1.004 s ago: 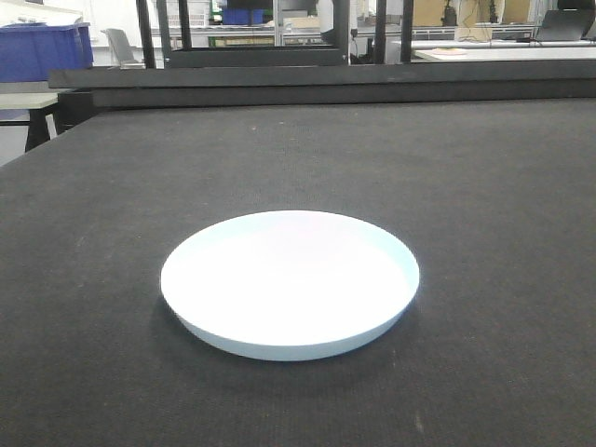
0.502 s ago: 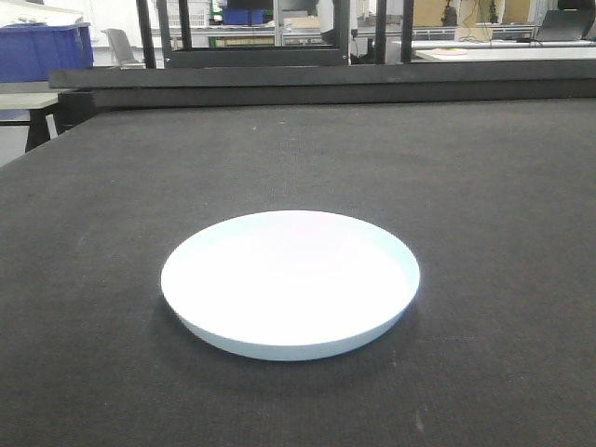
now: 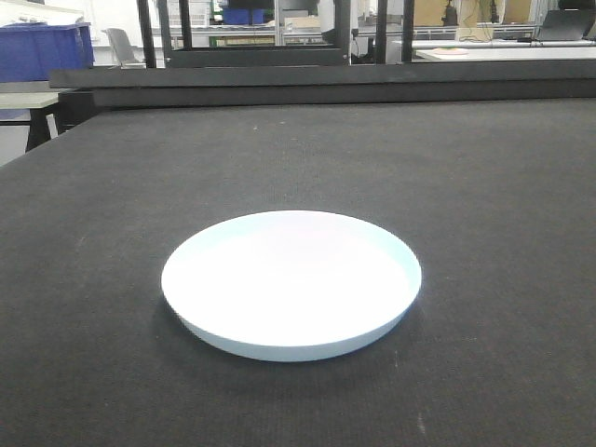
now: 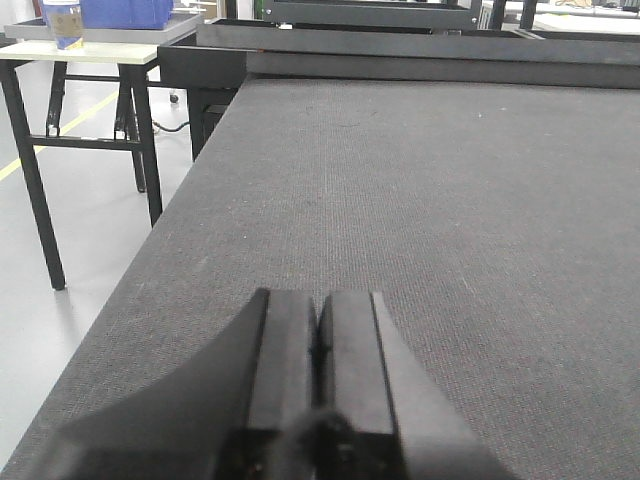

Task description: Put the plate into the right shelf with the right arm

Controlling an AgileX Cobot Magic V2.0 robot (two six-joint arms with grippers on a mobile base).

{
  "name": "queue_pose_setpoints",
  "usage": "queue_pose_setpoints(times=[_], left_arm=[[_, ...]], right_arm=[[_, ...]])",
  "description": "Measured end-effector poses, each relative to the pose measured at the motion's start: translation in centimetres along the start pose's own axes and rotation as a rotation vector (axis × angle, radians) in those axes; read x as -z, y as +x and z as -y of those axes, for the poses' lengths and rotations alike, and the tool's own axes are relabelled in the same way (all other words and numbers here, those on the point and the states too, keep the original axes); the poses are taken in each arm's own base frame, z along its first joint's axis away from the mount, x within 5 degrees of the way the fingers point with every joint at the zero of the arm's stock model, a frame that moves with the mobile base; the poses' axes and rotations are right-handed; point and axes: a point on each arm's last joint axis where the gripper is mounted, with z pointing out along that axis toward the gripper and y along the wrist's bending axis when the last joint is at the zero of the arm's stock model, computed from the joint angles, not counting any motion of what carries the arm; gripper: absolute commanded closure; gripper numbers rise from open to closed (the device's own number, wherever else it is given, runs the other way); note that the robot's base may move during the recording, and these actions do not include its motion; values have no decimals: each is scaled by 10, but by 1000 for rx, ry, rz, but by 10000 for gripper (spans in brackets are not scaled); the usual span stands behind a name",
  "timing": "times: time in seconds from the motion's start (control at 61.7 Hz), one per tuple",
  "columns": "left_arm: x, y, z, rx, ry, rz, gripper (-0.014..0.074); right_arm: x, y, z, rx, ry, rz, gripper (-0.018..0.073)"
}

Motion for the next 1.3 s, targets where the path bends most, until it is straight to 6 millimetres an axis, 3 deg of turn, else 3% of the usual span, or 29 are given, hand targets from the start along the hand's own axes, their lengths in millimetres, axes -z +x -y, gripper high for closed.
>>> queue_pose_setpoints(times=[0.13, 0.259, 0.47, 0.632, 0.956, 1.053, 1.215, 1.296], left_arm=[[0, 0, 0, 0, 0, 0, 643], [0, 0, 0, 0, 0, 0, 643], [0, 0, 0, 0, 0, 0, 643], [0, 0, 0, 0, 0, 0, 643], [0, 0, 0, 0, 0, 0, 643], [0, 0, 0, 0, 0, 0, 643], [0, 0, 0, 0, 0, 0, 643], [0, 0, 0, 0, 0, 0, 643]], right_arm=[[11, -39, -13, 142, -10, -80, 504], [7, -73, -30, 242, -91, -177, 504], [-27, -93, -53, 314, -287, -437, 503], [-64, -90, -59, 224, -350, -579, 503], [-134, -52, -69, 78, -435, -826, 491], [-150, -38, -83, 95, -471, -841, 384], [-176, -10, -101, 118, -482, -862, 53], [-186, 4, -107, 126, -474, -879, -71]])
